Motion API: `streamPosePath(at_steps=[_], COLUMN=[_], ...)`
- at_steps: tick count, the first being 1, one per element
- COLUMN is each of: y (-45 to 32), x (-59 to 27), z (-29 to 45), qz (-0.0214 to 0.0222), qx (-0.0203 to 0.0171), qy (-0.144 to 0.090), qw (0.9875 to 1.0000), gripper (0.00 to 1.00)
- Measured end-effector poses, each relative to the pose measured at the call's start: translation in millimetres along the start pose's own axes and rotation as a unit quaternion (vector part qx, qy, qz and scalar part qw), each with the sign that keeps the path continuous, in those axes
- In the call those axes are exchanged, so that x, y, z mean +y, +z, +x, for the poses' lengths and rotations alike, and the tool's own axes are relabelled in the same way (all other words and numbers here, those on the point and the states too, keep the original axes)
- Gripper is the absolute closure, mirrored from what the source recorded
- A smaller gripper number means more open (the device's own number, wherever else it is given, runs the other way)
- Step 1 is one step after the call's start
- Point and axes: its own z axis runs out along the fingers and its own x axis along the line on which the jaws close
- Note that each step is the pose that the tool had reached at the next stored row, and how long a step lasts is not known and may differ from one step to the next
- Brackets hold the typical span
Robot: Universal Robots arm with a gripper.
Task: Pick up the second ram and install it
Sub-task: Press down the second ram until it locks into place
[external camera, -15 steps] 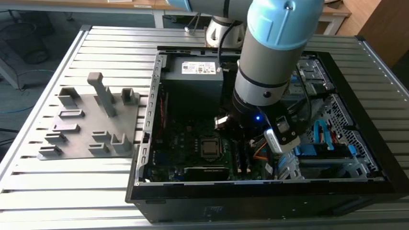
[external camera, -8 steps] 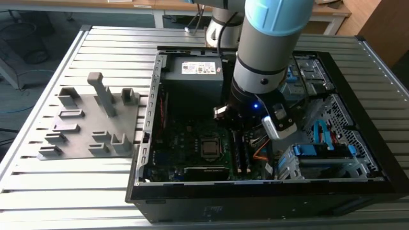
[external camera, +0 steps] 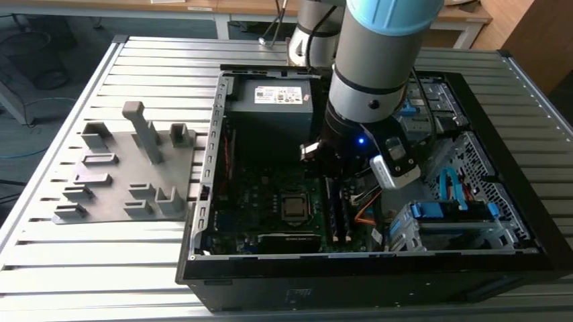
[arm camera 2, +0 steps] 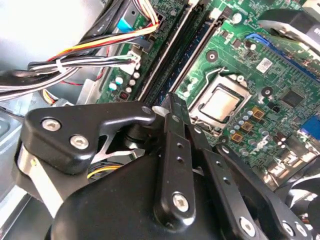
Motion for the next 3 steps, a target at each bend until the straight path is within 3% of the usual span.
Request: streamPosePath(at_steps=[3], y=[-0.2], x=[0.0], z=[0.0], qz=[0.0002], qx=[0.0001], qy=[0.000], qw=[1.0000], gripper=[0.90])
